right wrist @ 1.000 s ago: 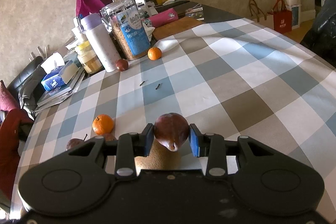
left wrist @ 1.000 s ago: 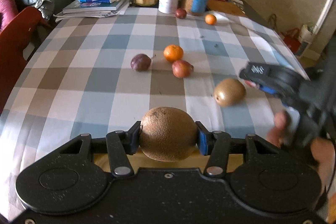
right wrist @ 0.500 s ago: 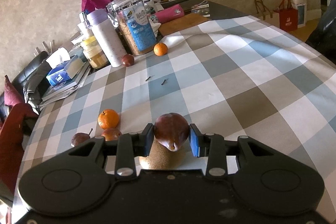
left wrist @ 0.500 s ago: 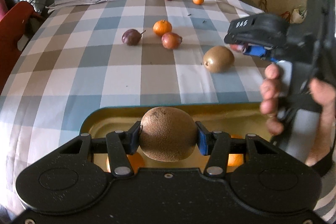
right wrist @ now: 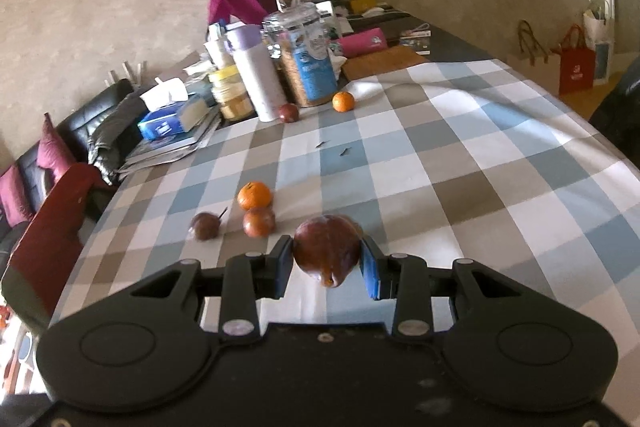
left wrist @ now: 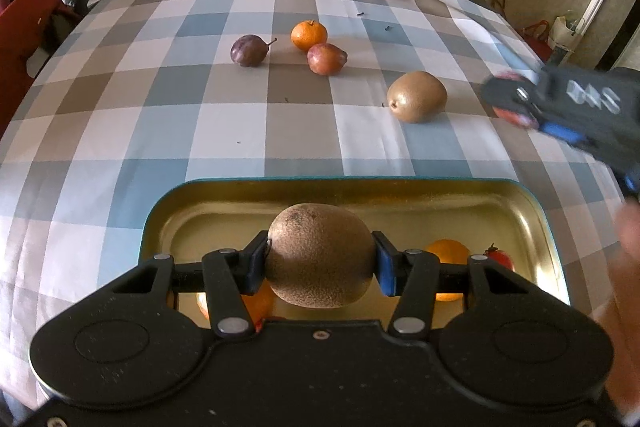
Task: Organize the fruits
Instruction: 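Lower both fruits over the gold tray and open both tools to release them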
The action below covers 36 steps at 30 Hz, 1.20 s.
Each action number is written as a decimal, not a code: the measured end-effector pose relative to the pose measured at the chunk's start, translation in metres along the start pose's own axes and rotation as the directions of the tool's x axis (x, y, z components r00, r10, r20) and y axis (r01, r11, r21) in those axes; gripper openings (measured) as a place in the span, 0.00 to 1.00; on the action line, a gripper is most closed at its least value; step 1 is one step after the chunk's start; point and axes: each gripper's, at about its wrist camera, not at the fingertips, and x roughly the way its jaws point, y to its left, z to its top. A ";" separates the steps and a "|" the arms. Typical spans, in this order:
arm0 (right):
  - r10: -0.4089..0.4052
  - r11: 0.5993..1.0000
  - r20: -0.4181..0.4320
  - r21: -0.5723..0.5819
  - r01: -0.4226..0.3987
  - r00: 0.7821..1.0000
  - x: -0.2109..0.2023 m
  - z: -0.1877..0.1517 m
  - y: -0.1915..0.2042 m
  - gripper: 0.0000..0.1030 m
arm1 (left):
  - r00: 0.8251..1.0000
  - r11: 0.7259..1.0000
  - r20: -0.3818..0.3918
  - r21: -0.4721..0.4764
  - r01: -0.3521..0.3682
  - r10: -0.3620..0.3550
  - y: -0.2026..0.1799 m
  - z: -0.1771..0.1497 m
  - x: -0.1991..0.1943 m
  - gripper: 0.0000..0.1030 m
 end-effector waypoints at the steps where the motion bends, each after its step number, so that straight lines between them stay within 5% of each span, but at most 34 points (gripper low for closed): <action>1: 0.006 1.000 0.003 -0.001 -0.006 1.000 -0.007 -0.005 -0.001 0.37 | 1.000 1.000 0.000 0.000 0.000 0.000 0.000 -0.001 0.000 0.56; 17: -0.017 0.996 -0.045 -0.085 0.013 0.999 -0.057 -0.074 -0.010 0.37 | 1.000 1.000 -0.013 -0.016 -0.002 0.001 -0.001 -0.009 0.002 0.56; 36: 0.002 0.983 -0.089 -0.180 -0.018 0.996 -0.057 -0.093 0.003 0.37 | 0.999 0.999 -0.043 -0.032 -0.011 0.009 0.000 -0.011 0.010 0.56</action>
